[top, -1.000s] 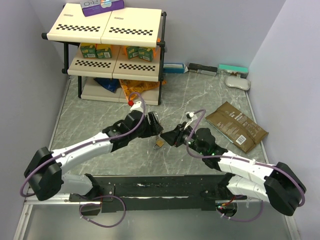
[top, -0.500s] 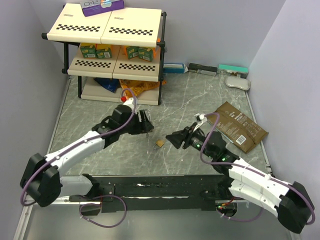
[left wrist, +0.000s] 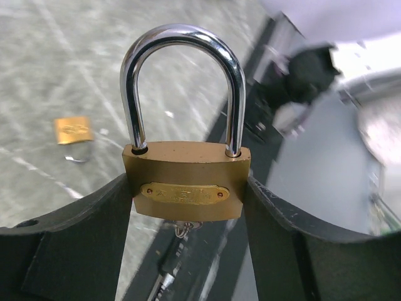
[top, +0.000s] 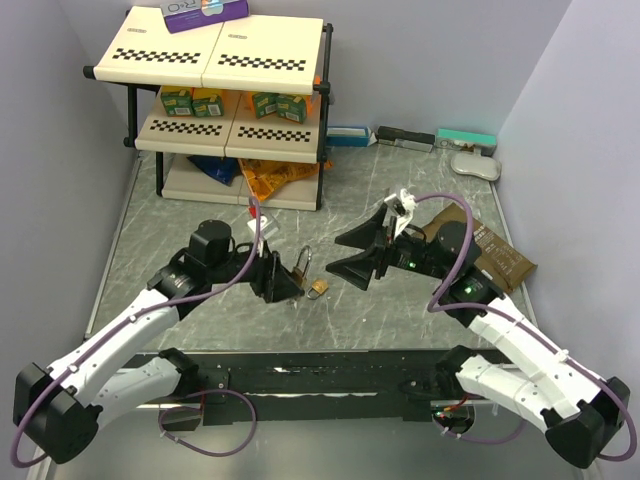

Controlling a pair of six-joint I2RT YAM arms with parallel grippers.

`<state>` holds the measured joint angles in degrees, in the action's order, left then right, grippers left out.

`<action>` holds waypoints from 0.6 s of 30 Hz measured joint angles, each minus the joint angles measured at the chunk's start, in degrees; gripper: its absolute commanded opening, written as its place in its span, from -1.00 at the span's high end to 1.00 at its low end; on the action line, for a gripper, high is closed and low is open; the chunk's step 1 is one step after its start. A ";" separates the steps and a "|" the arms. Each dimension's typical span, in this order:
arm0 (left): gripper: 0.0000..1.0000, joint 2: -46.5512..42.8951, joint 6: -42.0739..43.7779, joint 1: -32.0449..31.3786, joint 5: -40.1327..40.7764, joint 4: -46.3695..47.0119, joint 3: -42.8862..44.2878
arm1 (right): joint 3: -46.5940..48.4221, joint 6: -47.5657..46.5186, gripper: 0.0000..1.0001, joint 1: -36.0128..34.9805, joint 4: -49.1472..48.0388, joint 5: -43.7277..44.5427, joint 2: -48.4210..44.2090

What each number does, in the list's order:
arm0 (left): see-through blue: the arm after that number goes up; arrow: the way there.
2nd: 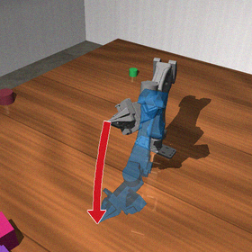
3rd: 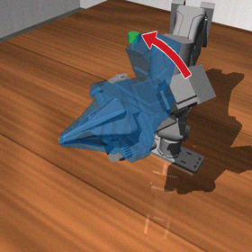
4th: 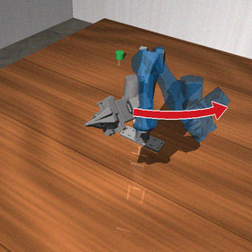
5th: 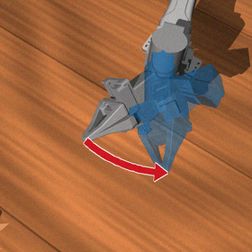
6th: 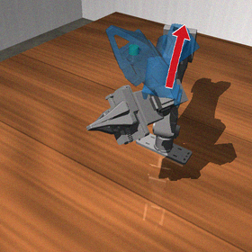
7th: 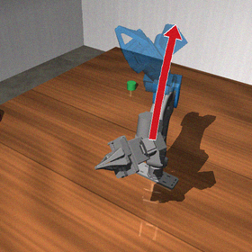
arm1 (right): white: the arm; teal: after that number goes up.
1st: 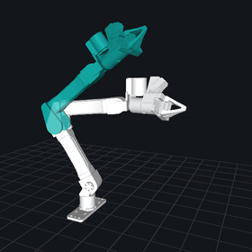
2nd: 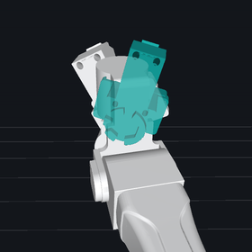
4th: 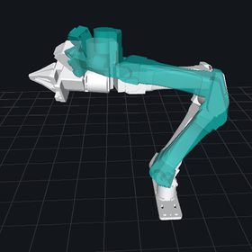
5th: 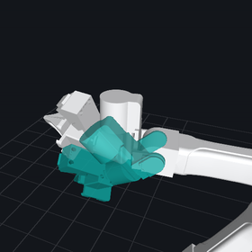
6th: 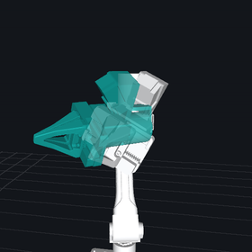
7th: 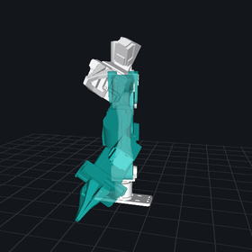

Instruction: Unlock with the key

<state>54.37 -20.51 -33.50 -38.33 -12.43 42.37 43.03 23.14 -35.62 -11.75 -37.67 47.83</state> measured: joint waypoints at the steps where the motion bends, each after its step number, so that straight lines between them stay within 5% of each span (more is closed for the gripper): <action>1: 0.98 -0.22 0.39 0.04 -1.40 -0.11 -0.20 | 1.40 -0.74 -0.81 0.00 0.74 -1.57 0.63; 18: 0.98 0.61 2.71 0.59 -19.85 -0.20 -1.53 | 6.86 -6.88 -0.82 -5.79 6.29 -14.73 10.34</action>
<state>54.98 -17.80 -32.91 -58.17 -12.62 40.84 49.89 16.25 -41.41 -5.45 -52.40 58.17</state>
